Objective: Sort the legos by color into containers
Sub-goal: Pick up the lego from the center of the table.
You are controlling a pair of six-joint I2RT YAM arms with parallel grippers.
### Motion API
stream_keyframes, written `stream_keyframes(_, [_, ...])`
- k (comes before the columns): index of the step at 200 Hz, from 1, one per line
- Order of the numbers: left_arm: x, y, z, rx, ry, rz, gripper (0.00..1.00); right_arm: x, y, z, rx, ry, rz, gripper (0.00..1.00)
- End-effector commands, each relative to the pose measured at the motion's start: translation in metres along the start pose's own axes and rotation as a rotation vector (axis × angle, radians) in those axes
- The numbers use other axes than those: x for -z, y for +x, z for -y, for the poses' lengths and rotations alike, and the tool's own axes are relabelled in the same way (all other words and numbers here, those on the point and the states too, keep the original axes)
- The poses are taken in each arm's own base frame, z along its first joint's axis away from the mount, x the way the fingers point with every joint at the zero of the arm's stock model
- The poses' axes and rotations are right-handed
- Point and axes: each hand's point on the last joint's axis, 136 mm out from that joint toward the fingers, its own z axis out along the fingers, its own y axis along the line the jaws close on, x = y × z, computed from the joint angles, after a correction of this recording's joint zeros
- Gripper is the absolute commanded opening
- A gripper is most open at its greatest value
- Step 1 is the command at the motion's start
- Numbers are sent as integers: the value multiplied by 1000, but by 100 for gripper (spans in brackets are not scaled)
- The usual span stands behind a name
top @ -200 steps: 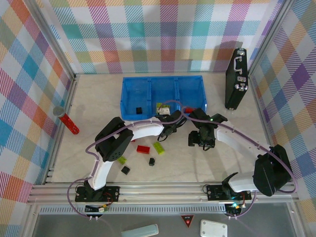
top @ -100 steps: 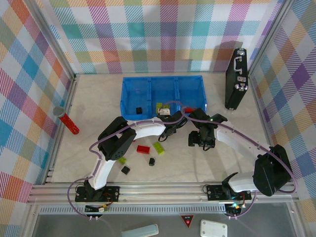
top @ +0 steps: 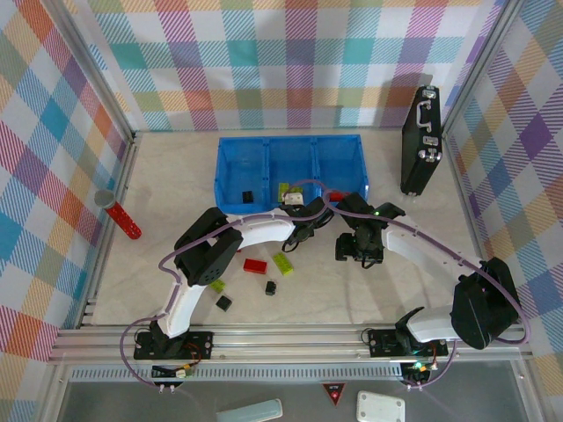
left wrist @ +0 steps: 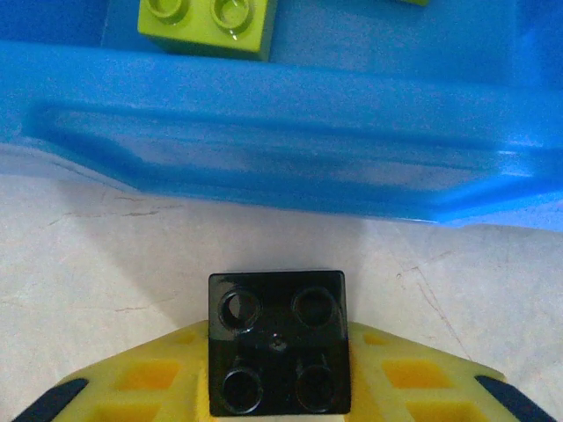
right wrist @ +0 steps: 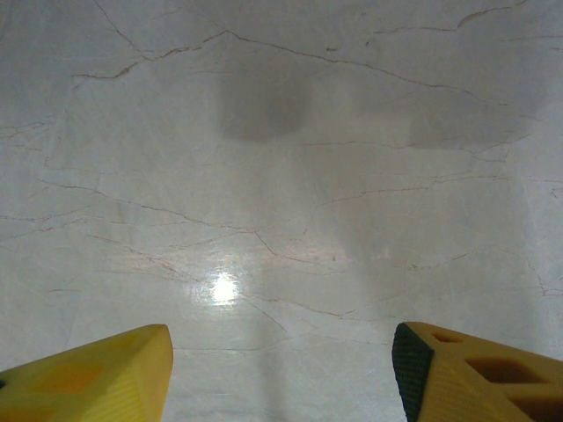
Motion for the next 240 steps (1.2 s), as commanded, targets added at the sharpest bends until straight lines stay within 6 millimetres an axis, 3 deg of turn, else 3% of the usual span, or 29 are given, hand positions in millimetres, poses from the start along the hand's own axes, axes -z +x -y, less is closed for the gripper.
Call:
stream_keyframes(1, [5,-2,-4,-18,5,-2,35,3,-1,0,-5,10,-3,68])
stream_keyframes(63, [21,11,-13,-35,67,-55,34,5,-8,-5,-2,6,-3,68])
stream_keyframes(143, [64,9,-33,-121,130,-75,34,10,-20,-15,5,-3,0,68])
stream_keyframes(196, [88,-5,-66,-131,99,-39,34,7,-22,-20,5,-15,-9,68])
stream_keyframes(240, [90,-17,-106,-63,78,-42,35,7,-23,-22,9,-18,-14,68])
